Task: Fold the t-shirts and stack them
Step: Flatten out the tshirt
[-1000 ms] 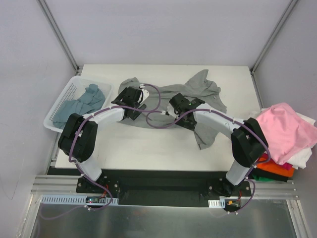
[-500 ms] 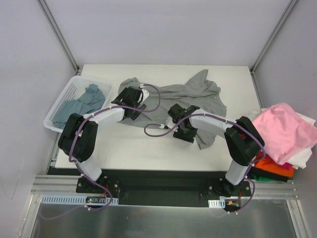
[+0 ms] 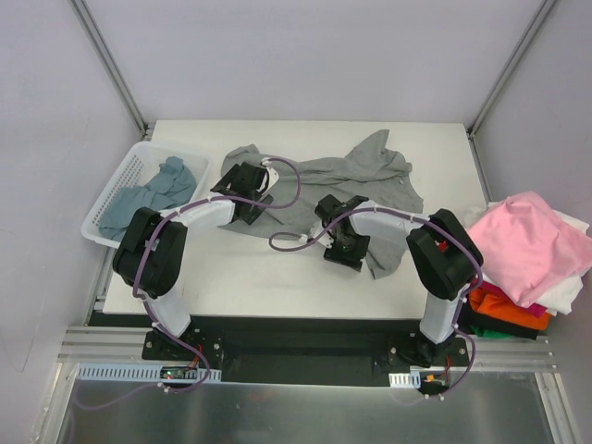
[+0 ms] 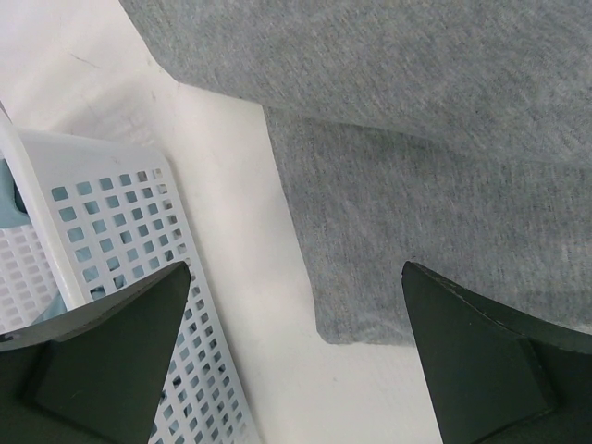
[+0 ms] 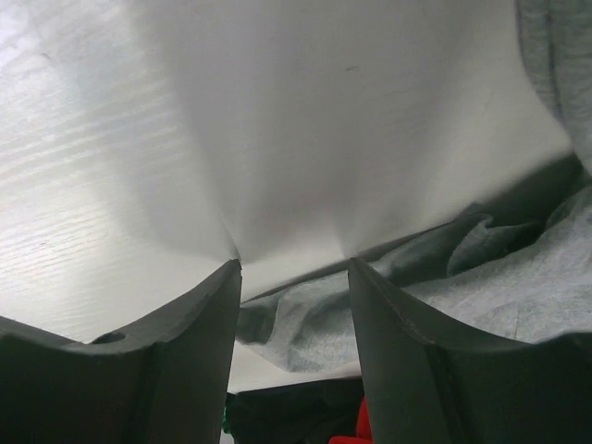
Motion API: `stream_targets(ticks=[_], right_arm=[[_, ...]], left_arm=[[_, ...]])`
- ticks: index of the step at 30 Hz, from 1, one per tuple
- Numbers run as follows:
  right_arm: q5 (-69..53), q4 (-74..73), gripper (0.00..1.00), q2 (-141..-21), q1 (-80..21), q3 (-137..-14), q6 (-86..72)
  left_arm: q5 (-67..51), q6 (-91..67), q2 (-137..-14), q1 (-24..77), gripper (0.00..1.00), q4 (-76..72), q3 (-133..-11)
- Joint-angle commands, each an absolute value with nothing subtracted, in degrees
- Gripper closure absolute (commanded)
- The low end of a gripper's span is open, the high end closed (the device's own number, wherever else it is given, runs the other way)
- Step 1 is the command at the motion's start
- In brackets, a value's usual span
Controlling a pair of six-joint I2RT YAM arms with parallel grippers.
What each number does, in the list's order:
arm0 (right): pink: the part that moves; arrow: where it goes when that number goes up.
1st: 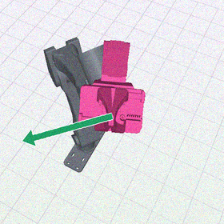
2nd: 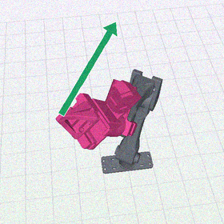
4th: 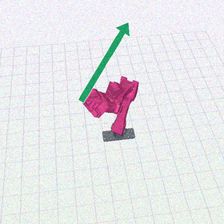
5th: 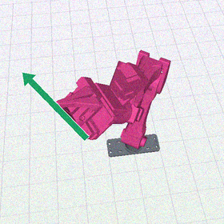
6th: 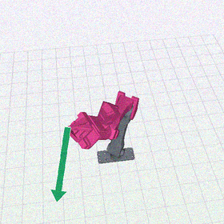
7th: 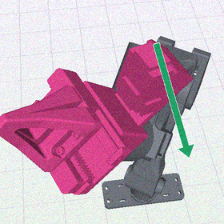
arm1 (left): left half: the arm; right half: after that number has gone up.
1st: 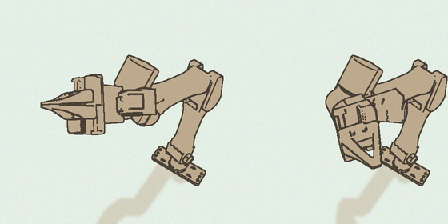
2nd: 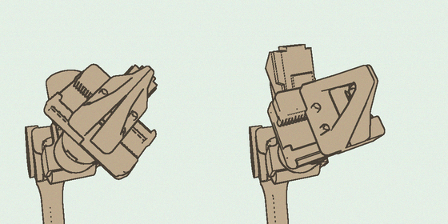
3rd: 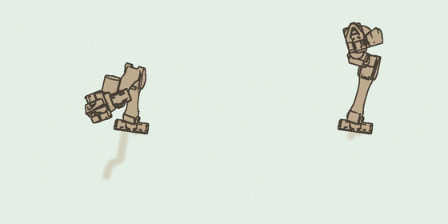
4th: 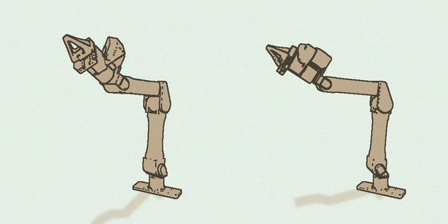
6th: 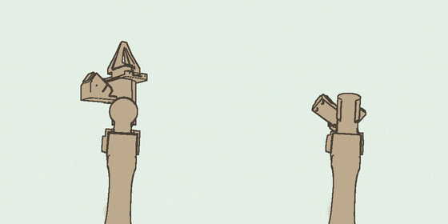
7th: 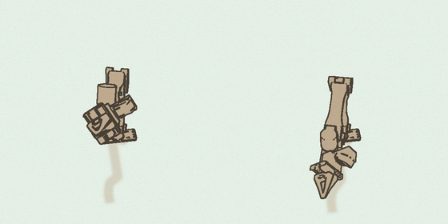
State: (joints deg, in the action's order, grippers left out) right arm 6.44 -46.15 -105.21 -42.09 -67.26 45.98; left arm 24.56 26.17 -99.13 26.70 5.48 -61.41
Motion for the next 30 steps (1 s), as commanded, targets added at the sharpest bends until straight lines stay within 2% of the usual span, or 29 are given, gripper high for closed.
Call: stream_targets(ticks=[1, 11, 18, 30], right_arm=[[5.0, -46.9, 0.47, -106.2, -40.3, -70.4, 47.5], [4.2, -46.6, 0.48, -108.0, -36.9, -72.1, 49.2], [-2.7, -47.9, 0.48, -110.9, -32.9, -74.4, 50.4], [-14.2, -56.5, 0.48, -104.2, -38.1, -73.1, 50.5]], left_arm=[[25.7, 26.2, -99.3, 27.3, 0.01, 5.4, -62.8], [25.5, 25.7, -100.5, 27.3, 0.01, 5.1, -62.7], [25.8, 25.8, -99.9, 27.2, 0.01, 5.1, -62.1], [27.0, 26.5, -100.1, 27.2, 0.01, 5.1, -62.8]])
